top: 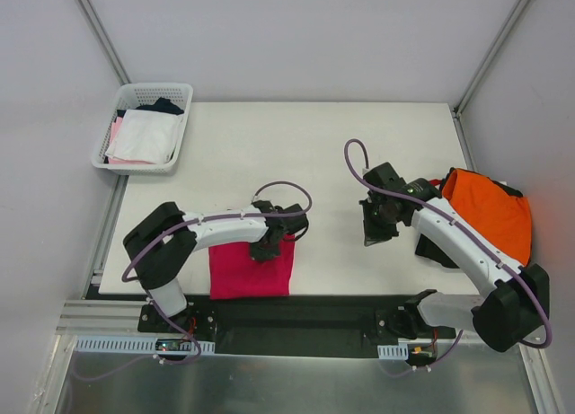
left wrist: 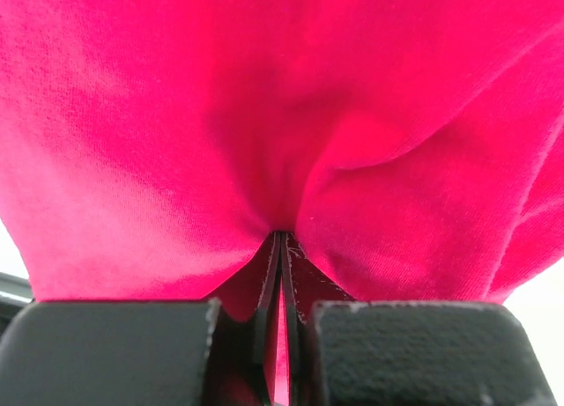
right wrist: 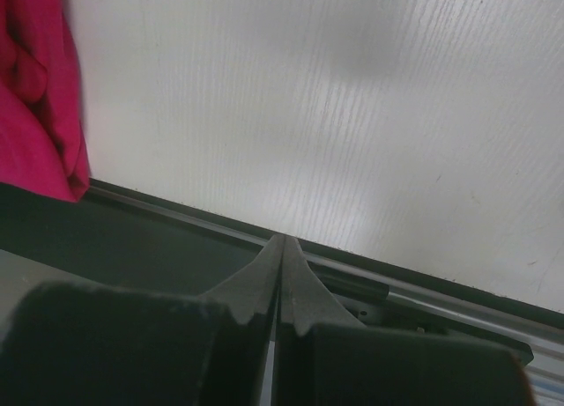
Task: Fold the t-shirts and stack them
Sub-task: Neatly place the folded tshirt to the corner
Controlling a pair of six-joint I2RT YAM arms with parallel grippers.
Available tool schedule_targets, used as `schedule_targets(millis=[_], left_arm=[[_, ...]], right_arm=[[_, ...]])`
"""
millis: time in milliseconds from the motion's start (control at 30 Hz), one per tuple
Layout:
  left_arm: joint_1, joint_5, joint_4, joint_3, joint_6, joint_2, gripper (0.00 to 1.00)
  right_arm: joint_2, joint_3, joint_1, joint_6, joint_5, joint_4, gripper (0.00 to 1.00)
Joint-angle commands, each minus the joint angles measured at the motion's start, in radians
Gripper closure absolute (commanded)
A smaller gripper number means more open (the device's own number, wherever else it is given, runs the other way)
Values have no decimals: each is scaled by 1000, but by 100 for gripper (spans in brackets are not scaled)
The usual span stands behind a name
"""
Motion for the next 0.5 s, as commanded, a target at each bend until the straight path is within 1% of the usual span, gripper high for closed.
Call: schedule_targets(millis=[0, 233, 467], left_arm=[[26, 70, 71, -109, -30, -37, 100], [81, 116, 74, -257, -35, -132, 100], [124, 155, 71, -359, -36, -231, 100]], right_arm=[[-9, 10, 4, -11, 15, -15, 99], [-9, 1, 5, -9, 8, -1, 99], [-18, -10, 4, -12, 3, 3, 99]])
